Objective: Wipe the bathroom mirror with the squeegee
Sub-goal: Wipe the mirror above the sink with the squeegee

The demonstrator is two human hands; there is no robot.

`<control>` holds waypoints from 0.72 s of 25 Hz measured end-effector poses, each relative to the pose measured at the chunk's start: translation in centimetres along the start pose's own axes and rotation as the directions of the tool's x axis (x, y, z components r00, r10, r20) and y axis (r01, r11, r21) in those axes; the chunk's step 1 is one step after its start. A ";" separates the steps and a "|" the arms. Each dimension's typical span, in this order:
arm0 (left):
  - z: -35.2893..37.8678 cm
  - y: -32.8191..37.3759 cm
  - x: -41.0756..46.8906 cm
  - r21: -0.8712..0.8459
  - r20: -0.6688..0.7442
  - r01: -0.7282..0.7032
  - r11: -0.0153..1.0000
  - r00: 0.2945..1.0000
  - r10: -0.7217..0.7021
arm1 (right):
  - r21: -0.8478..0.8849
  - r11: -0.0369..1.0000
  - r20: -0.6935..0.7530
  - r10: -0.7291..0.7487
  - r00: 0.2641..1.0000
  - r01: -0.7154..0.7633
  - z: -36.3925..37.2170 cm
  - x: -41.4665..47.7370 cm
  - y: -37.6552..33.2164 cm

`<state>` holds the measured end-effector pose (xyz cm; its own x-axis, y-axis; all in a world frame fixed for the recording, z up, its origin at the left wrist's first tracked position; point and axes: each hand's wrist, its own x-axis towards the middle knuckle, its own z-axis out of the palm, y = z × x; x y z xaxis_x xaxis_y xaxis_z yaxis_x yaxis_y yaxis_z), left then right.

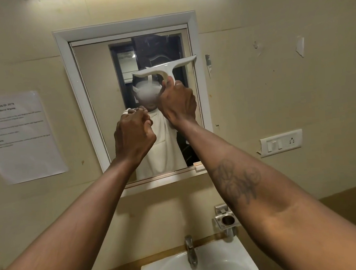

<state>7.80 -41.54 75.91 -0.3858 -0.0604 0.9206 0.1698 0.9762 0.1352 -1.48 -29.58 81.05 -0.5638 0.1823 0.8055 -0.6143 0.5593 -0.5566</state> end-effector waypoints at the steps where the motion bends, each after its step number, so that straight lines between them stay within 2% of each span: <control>1: 0.1 -0.1 0.1 0.000 -0.002 -0.002 1.000 1.000 0.002 | 0.023 1.000 -0.003 0.001 1.000 -0.001 0.3 0.1 -0.2; 7: 0.6 -0.8 0.2 0.011 0.007 -0.005 1.000 1.000 0.005 | 0.114 0.992 -0.039 0.054 0.998 -0.050 2.3 -0.8 -1.2; 12: 0.8 -1.1 -0.6 0.007 0.014 0.022 1.000 1.000 -0.022 | 0.201 0.975 -0.006 0.100 0.995 -0.097 2.4 -2.4 0.5; 18: 0.8 -0.9 -1.9 0.029 0.056 0.023 0.999 0.998 -0.024 | 0.170 0.982 0.011 0.081 0.997 -0.082 2.4 -5.6 2.0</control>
<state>7.67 -42.09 73.77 -0.4397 -0.0723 0.8953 0.1344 0.9802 0.1451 -0.89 -31.40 74.91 -0.6180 0.2179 0.7554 -0.6511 0.3966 -0.6471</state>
